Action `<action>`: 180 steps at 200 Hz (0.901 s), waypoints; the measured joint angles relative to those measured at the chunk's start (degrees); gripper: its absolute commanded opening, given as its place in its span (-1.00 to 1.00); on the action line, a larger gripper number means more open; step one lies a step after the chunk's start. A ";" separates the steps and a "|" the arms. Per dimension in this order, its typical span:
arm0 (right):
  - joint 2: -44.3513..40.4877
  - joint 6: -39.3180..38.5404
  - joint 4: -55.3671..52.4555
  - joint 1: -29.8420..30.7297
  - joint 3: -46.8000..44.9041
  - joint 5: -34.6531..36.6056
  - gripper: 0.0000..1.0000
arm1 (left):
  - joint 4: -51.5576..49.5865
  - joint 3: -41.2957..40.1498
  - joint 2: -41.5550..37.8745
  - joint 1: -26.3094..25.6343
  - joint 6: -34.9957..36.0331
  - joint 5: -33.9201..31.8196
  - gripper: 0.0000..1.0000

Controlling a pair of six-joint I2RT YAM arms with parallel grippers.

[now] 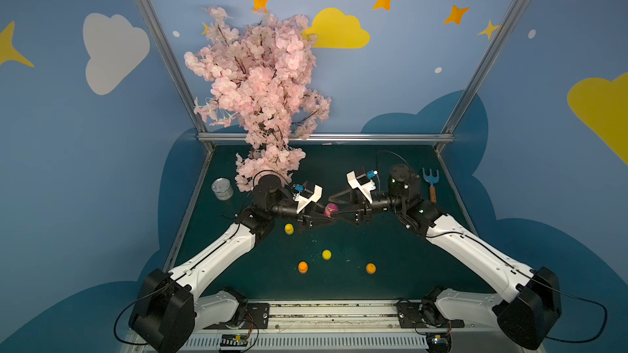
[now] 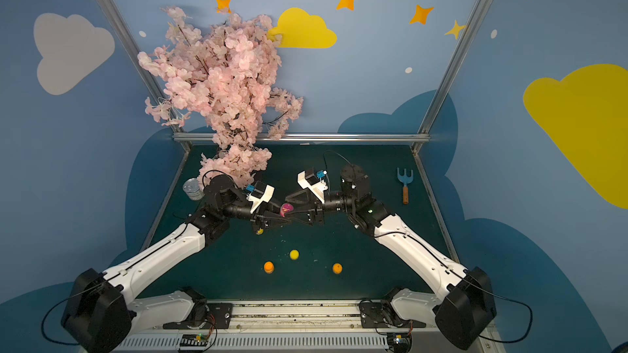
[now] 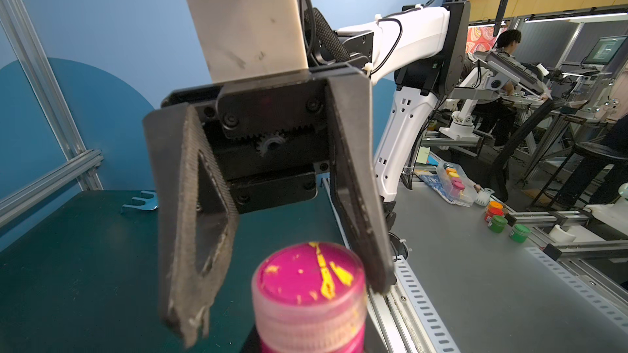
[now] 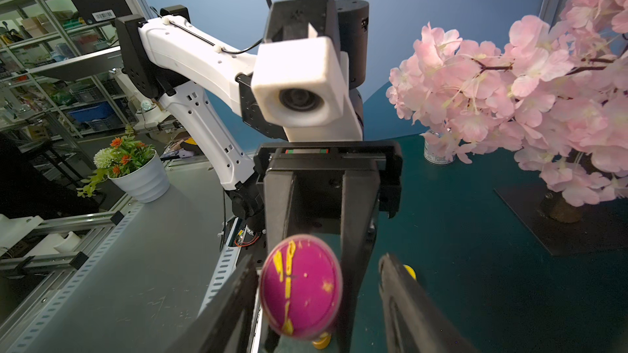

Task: Close the paint jar lid
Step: Screw the lid onto the paint jar.

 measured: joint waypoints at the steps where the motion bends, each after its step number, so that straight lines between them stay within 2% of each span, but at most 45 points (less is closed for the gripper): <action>1: 0.00 0.00 0.00 0.00 0.00 0.02 0.04 | 0.00 0.00 0.00 0.00 0.00 0.00 -0.75; 28: 0.00 0.04 0.17 0.31 0.00 0.00 -0.37 | -0.11 0.00 0.13 0.02 -0.02 -0.37 -0.75; 95: 0.02 0.26 0.04 0.59 0.00 1.22 -1.00 | -1.03 0.20 0.17 0.11 1.11 -1.70 -0.79; 129: 1.05 0.28 -1.42 0.59 1.55 3.98 -1.00 | -3.04 0.20 -1.31 -0.07 4.13 -7.61 -0.81; 180: 4.63 0.42 -5.55 0.57 6.36 8.83 -1.00 | -6.29 -0.02 -4.39 -1.62 10.05 -23.54 -0.83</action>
